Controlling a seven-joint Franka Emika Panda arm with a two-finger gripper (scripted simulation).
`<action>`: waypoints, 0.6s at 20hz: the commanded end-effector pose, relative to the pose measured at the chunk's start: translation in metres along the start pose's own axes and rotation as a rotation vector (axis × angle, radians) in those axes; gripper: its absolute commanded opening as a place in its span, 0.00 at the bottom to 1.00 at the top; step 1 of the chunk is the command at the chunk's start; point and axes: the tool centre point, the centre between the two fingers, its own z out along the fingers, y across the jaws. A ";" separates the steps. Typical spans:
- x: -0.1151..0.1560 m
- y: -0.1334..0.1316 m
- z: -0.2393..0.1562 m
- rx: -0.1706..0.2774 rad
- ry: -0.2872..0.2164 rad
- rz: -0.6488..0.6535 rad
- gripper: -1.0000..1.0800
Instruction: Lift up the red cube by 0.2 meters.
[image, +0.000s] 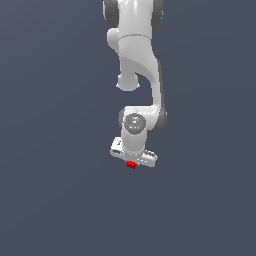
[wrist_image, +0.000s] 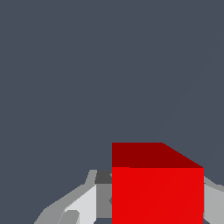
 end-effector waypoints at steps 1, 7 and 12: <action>0.000 0.000 0.000 0.000 0.001 0.001 0.00; 0.000 0.000 0.000 0.000 0.001 0.001 0.00; 0.000 0.000 -0.003 0.000 0.001 0.001 0.00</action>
